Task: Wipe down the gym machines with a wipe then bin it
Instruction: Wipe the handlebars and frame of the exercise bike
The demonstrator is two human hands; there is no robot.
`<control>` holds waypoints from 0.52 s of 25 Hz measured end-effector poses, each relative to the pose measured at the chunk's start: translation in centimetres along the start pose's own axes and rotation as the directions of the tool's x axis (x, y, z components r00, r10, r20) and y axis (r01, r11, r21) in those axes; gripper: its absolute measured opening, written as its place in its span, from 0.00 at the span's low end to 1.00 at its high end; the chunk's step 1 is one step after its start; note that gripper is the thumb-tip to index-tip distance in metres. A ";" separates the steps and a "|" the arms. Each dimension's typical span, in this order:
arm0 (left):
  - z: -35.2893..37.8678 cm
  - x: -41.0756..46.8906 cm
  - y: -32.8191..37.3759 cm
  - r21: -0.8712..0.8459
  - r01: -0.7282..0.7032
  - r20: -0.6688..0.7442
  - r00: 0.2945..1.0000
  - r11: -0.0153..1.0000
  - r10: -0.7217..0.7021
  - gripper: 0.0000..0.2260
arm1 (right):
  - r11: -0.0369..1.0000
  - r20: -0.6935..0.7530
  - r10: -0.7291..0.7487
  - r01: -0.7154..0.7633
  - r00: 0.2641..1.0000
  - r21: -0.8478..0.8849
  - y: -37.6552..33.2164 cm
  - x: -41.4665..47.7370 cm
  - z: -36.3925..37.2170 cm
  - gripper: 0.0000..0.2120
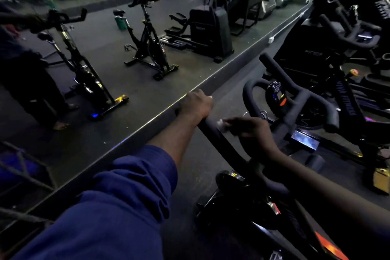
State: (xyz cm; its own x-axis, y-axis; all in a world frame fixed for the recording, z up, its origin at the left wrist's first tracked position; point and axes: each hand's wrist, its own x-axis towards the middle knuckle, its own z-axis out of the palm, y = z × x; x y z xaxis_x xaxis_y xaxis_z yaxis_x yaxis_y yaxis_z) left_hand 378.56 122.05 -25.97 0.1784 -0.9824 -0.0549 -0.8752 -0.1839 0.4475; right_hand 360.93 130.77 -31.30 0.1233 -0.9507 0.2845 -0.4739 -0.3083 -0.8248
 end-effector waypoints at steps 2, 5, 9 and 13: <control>0.2 0.0 0.3 0.009 0.041 0.009 0.999 0.999 -0.042 0.26 | 0.994 -0.039 0.026 -0.022 0.999 0.104 -1.3 2.8 2.0 0.14; 1.1 -0.1 0.6 0.071 0.095 0.056 0.994 0.993 -0.099 0.31 | 0.994 0.056 -0.010 0.004 0.998 0.107 -0.6 0.2 2.8 0.15; 1.7 -1.8 1.4 0.352 0.026 -0.065 0.998 0.935 -0.003 0.33 | 0.970 0.390 -0.134 0.200 0.911 -0.135 3.1 -1.2 -3.0 0.13; 1.4 -2.1 1.9 0.409 0.025 -0.062 0.998 0.912 0.000 0.29 | 0.952 0.123 -0.297 0.304 0.947 -0.039 1.6 0.6 -2.9 0.13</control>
State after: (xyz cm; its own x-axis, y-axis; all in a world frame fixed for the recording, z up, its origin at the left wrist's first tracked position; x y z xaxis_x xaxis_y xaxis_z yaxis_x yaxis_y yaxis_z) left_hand 375.95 123.70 -26.23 0.2059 -0.9786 0.0001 -0.9777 -0.2057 0.0417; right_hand 357.76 129.84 -31.05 0.3650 -0.8126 0.4544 -0.4472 -0.5811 -0.6799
